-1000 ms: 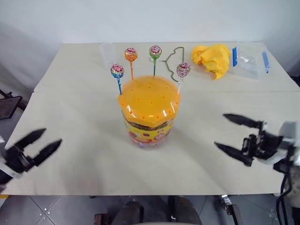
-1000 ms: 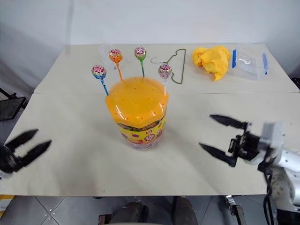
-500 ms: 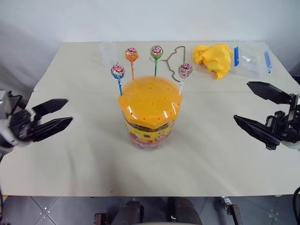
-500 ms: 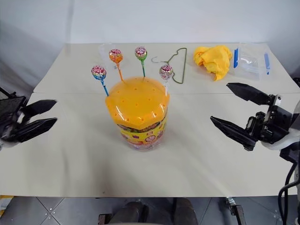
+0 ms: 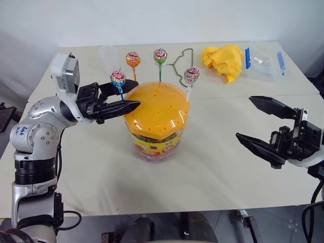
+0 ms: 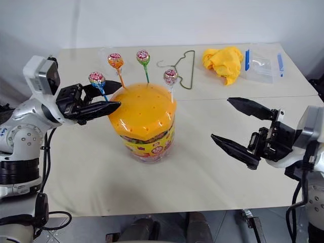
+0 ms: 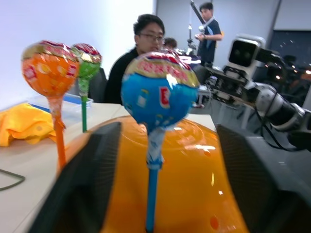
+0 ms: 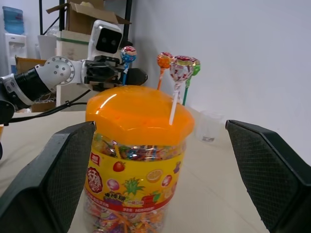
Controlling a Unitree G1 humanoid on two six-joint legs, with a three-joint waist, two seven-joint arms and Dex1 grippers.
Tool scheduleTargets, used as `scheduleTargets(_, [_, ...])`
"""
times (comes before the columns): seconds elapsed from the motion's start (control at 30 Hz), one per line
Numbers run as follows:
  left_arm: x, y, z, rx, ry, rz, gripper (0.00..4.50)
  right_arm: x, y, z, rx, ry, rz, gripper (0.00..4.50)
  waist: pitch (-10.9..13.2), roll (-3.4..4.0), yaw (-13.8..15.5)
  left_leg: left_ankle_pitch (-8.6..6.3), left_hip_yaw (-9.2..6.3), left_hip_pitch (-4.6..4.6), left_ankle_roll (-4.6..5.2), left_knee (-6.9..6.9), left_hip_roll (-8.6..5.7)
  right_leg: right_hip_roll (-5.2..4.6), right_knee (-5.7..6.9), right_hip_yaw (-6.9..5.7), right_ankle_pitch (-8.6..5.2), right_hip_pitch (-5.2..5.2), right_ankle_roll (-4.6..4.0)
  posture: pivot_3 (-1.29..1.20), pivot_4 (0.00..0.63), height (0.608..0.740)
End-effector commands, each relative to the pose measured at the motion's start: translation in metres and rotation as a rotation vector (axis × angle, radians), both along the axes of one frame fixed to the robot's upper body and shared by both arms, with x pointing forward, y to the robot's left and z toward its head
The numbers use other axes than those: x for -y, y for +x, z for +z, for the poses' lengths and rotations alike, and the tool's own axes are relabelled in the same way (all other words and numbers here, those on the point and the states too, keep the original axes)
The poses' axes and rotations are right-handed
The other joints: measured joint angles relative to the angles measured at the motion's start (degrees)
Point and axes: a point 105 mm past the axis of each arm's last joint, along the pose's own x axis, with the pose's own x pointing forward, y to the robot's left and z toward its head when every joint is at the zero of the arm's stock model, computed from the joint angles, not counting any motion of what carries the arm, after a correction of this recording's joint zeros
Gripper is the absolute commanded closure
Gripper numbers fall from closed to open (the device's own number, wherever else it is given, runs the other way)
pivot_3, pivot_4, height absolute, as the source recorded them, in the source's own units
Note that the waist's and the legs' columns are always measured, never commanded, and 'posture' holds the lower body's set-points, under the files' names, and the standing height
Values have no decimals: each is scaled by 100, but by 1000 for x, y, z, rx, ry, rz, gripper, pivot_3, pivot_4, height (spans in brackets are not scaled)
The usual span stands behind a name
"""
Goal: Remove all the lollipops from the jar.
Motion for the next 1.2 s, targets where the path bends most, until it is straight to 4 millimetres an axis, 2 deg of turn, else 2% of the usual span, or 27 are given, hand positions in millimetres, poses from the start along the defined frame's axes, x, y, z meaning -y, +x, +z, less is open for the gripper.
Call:
scheduleTargets(0.03, [-8, -4, 17, 21, -55, -6, 2679, -1, -6, 5, 28, 3, 1, 0, 1, -1, 10, 1, 0, 0, -1, 0, 0, 0, 0, 1, 0, 0, 0, 0, 150, 740])
scheduleTargets(0.23, [-22, -3, 17, -11, -66, 25, 4486, 2, -3, 5, 22, 13, 2, 0, 1, -1, 6, 2, 0, 2, -2, 0, 0, 2, 3, 4, 0, -1, 0, 0, 150, 740])
scheduleTargets(0.3, [-25, 0, 21, -15, -92, 48, 4486, 3, -3, 5, 20, 16, 5, 0, 1, -1, 5, 2, 0, 1, -2, 0, 0, 1, 3, 5, 0, -1, 0, 0, 150, 740])
scheduleTargets(0.37, [-38, 1, 33, -57, -188, 68, 4486, 3, -1, 6, 21, 27, 12, 0, 1, -1, -3, 2, 0, 1, -2, -1, 0, 1, 2, 5, 0, -2, 0, 0, 150, 740])
scheduleTargets(0.47, [-75, 8, 45, -129, -332, 171, 4486, 3, 3, 11, 29, 49, 24, 0, 2, -3, -23, 3, 9, 2, -4, -1, 3, 5, 11, 15, 0, -12, 0, 0, 150, 740])
scheduleTargets(0.57, [-119, 11, 38, -170, -372, 346, 4486, 2, 4, 13, 38, 58, 37, 0, 2, -3, -44, 5, 22, 1, -9, -4, 4, 8, 31, 31, -1, -34, -2, 0, 150, 740])
scheduleTargets(0.6, [-135, 11, 31, -193, -364, 418, 4486, 2, 5, 13, 40, 57, 41, 0, 2, -3, -68, 5, 32, 1, -10, -7, 5, 10, 32, 40, -1, -40, -2, 0, 150, 740])
scheduleTargets(0.63, [-153, 11, 15, -232, -317, 518, 4486, 1, 5, 13, 41, 54, 50, 0, 2, -3, -78, 5, 40, 1, -9, -11, 3, 11, 36, 51, -1, -48, -2, 0, 150, 740])
scheduleTargets(0.7, [-190, 5, -33, -363, -153, 723, 4486, -1, 6, 11, 41, 33, 71, 0, 1, -1, -145, 5, 49, 1, -8, -18, 3, 11, 35, 61, -1, -56, -2, 0, 150, 740])
scheduleTargets(0.73, [-200, 0, -48, -414, -100, 774, 4486, -2, 6, 10, 41, 23, 78, 0, 1, -1, -156, 4, 53, 3, -7, -28, 0, 12, 40, 71, -1, -61, -2, 0, 150, 740])
scheduleTargets(0.8, [-224, -19, -96, -578, 49, 898, 4486, -3, 7, 6, 29, 10, 92, 0, 2, -6, -143, 3, 53, 1, -5, -32, -2, 16, 54, 79, -1, -70, -2, 0, 150, 740])
scheduleTargets(0.87, [-242, -46, -142, -734, 211, 1004, 4486, -3, 9, -2, 12, -29, 107, 0, 1, -16, -133, 1, 53, -2, -3, -32, 2, 16, 43, 81, -1, -70, -3, 0, 150, 740])
scheduleTargets(0.93, [-245, -63, -162, -824, 294, 1050, 4486, -3, 10, -13, -7, -78, 122, 0, 4, -29, -100, -3, 54, -4, 4, -31, 1, 14, 24, 84, -1, -68, -3, 0, 150, 740])
scheduleTargets(1.0, [-242, -71, -171, -857, 330, 1068, 4486, -2, 10, -23, -25, -122, 135, 0, -1, -51, 18, -4, 50, -8, 5, -26, 1, 11, 25, 82, -1, -67, -3, 0, 150, 740])
scheduleTargets(1.2, [-225, -75, -186, -859, 328, 1043, 4486, 3, 15, -33, -42, -140, 135, 0, 1, -35, 80, -4, 52, 2, 7, -21, -4, 1, 22, 83, 3, -51, 1, 0, 150, 740])
